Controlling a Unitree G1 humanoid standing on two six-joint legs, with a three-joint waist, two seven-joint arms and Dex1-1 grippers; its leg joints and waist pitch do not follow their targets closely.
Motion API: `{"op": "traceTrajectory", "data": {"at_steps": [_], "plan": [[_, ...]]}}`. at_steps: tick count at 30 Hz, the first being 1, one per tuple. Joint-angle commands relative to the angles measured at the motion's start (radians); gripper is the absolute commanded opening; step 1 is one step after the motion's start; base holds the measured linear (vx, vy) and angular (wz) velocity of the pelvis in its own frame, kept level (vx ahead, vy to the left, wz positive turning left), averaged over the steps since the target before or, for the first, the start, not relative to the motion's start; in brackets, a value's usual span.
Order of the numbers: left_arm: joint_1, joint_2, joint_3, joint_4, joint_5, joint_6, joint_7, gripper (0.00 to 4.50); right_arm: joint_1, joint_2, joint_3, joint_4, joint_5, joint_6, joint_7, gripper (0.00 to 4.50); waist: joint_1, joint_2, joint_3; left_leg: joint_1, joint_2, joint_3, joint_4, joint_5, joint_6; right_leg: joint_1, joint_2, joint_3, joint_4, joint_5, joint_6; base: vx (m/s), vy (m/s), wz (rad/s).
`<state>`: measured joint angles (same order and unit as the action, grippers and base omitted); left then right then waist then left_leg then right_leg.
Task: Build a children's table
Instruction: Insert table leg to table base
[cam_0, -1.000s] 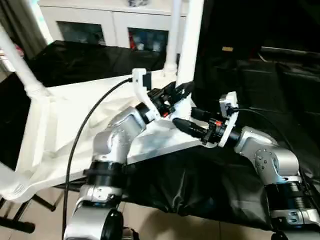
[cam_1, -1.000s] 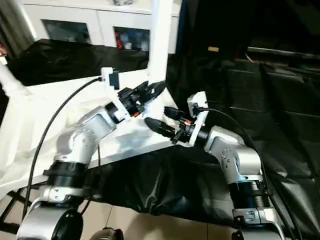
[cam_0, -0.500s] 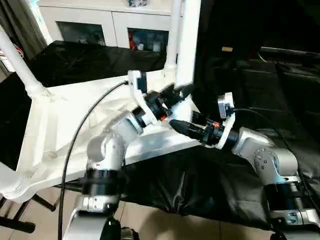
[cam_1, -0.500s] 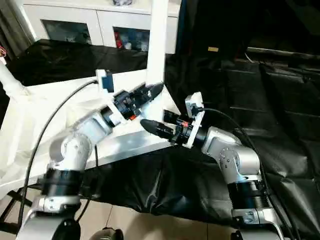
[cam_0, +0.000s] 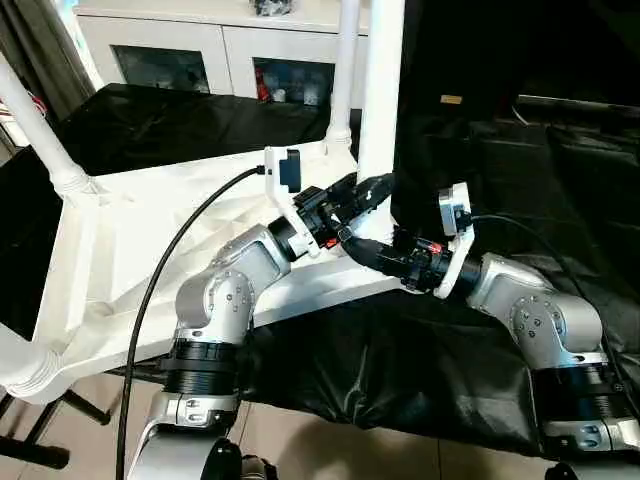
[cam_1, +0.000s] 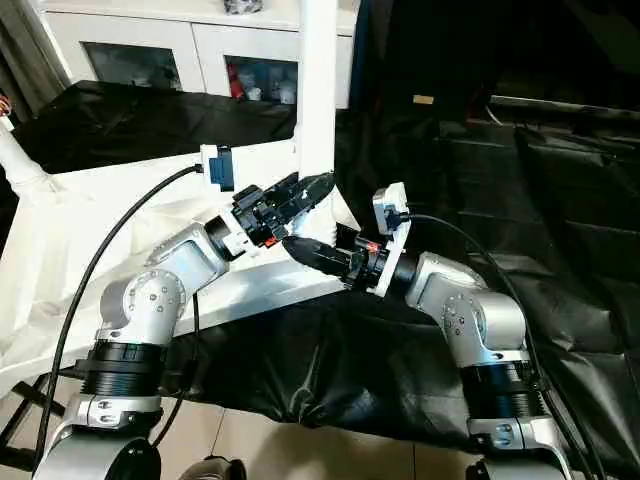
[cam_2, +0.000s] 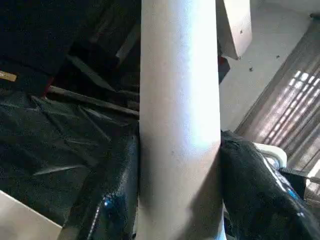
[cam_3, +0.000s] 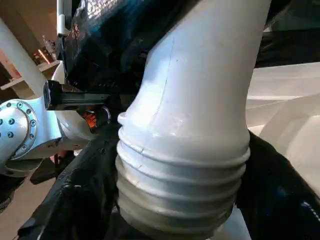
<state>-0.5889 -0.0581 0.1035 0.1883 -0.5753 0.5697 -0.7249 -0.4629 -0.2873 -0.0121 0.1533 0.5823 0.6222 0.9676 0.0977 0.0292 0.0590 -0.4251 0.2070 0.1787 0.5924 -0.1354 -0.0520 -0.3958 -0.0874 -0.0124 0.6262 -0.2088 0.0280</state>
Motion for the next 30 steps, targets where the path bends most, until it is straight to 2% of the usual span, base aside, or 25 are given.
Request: {"op": "traceTrajectory", "data": {"at_steps": [1, 6, 7, 9, 11, 15, 19, 20, 21, 24, 25, 29, 30], "plan": [[-0.019, -0.012, 0.005, -0.017, -0.045, 0.023, -0.001, 2.76, 0.010, -0.015, -0.008, -0.017, -0.015, -0.006, -0.017, 2.86, 0.000, -0.018, -0.082, 0.040, 0.008, 0.005, -0.056, -0.151, 0.034, 0.041, -0.029, 0.008, -0.069, -0.033, -0.224, 0.000, 0.000, 0.00], [-0.038, -0.012, 0.030, -0.019, -0.067, 0.024, 0.018, 3.10, 0.011, -0.021, 0.002, -0.019, -0.020, -0.009, -0.016, 2.82, 0.000, -0.019, -0.082, 0.041, 0.008, 0.006, -0.056, -0.159, 0.036, 0.040, -0.029, 0.007, -0.071, -0.047, -0.222, 0.000, 0.000, 0.00], [-0.063, -0.008, 0.049, -0.011, -0.080, 0.028, 0.029, 3.18, 0.014, -0.025, 0.011, -0.020, -0.027, -0.012, -0.011, 2.82, 0.000, -0.025, -0.082, 0.040, 0.008, 0.007, -0.055, -0.158, 0.037, 0.041, -0.029, 0.008, -0.072, -0.050, -0.221, 0.000, 0.000, 0.00], [-0.109, 0.002, 0.073, 0.014, -0.100, 0.042, 0.036, 3.22, 0.020, -0.031, 0.029, -0.018, -0.041, -0.018, -0.003, 2.82, 0.001, -0.021, -0.081, 0.041, 0.008, 0.006, -0.055, -0.163, 0.029, 0.039, -0.029, 0.007, -0.071, -0.060, -0.220, 0.000, 0.000, 0.00], [-0.123, 0.005, 0.078, 0.025, -0.106, 0.048, 0.036, 3.23, 0.022, -0.032, 0.034, -0.016, -0.046, -0.021, -0.001, 2.82, 0.001, -0.024, -0.081, 0.041, 0.006, 0.006, -0.054, -0.161, 0.028, 0.040, -0.030, 0.007, -0.071, -0.067, -0.214, 0.000, 0.000, 0.00], [-0.175, 0.019, 0.067, 0.083, -0.081, 0.049, 0.051, 3.23, 0.035, -0.041, 0.068, -0.006, -0.089, -0.048, -0.003, 2.81, 0.004, -0.023, -0.083, 0.040, 0.005, 0.006, -0.053, -0.146, 0.032, 0.040, -0.028, 0.007, -0.069, -0.038, -0.213, 0.000, 0.000, 0.00], [-0.197, 0.026, 0.068, 0.101, -0.072, 0.058, 0.078, 3.23, 0.043, -0.048, 0.079, -0.007, -0.106, -0.059, -0.007, 2.79, 0.005, -0.025, -0.083, 0.040, 0.006, 0.006, -0.053, -0.154, 0.035, 0.042, -0.031, 0.006, -0.068, -0.036, -0.218, 0.000, 0.000, 0.00], [-0.196, 0.027, 0.065, 0.097, -0.071, 0.059, 0.076, 3.23, 0.047, -0.053, 0.086, -0.009, -0.114, -0.063, -0.005, 2.79, 0.004, -0.025, -0.083, 0.040, 0.006, 0.006, -0.053, -0.155, 0.035, 0.041, -0.030, 0.006, -0.069, -0.036, -0.219, 0.000, 0.000, 0.00], [-0.196, 0.028, 0.064, 0.094, -0.071, 0.061, 0.075, 3.23, 0.048, -0.054, 0.089, -0.010, -0.117, -0.065, -0.005, 2.79, 0.004, -0.018, -0.083, 0.040, 0.006, 0.006, -0.053, -0.158, 0.033, 0.041, -0.029, 0.006, -0.070, -0.034, -0.219, 0.000, 0.000, 0.00], [-0.196, 0.035, 0.053, 0.088, -0.070, 0.079, 0.073, 3.23, 0.052, -0.056, 0.095, -0.012, -0.124, -0.070, -0.005, 2.79, 0.003, -0.021, -0.083, 0.039, 0.005, 0.006, -0.053, -0.163, 0.033, 0.042, -0.029, 0.006, -0.068, -0.029, -0.225, 0.000, 0.000, 0.00], [-0.193, 0.044, 0.029, 0.089, -0.045, 0.077, 0.072, 3.23, 0.051, -0.059, 0.100, -0.013, -0.134, -0.077, -0.006, 2.79, 0.004, -0.021, -0.083, 0.040, 0.005, 0.006, -0.054, -0.166, 0.033, 0.042, -0.029, 0.005, -0.069, -0.035, -0.226, 0.000, 0.000, 0.00], [-0.192, 0.054, 0.000, 0.109, -0.014, 0.090, 0.099, 3.23, 0.048, -0.061, 0.104, -0.010, -0.148, -0.089, -0.006, 2.79, 0.004, -0.019, -0.083, 0.042, 0.007, 0.006, -0.053, -0.169, 0.031, 0.039, -0.028, 0.006, -0.069, -0.036, -0.219, 0.000, 0.000, 0.00], [-0.196, 0.049, 0.008, 0.122, -0.016, 0.106, 0.125, 3.51, 0.045, -0.063, 0.106, -0.009, -0.154, -0.093, -0.005, 2.79, 0.005, -0.020, -0.083, 0.041, 0.006, 0.006, -0.053, -0.168, 0.031, 0.041, -0.029, 0.006, -0.069, -0.036, -0.222, 0.000, 0.000, 0.00]]}}
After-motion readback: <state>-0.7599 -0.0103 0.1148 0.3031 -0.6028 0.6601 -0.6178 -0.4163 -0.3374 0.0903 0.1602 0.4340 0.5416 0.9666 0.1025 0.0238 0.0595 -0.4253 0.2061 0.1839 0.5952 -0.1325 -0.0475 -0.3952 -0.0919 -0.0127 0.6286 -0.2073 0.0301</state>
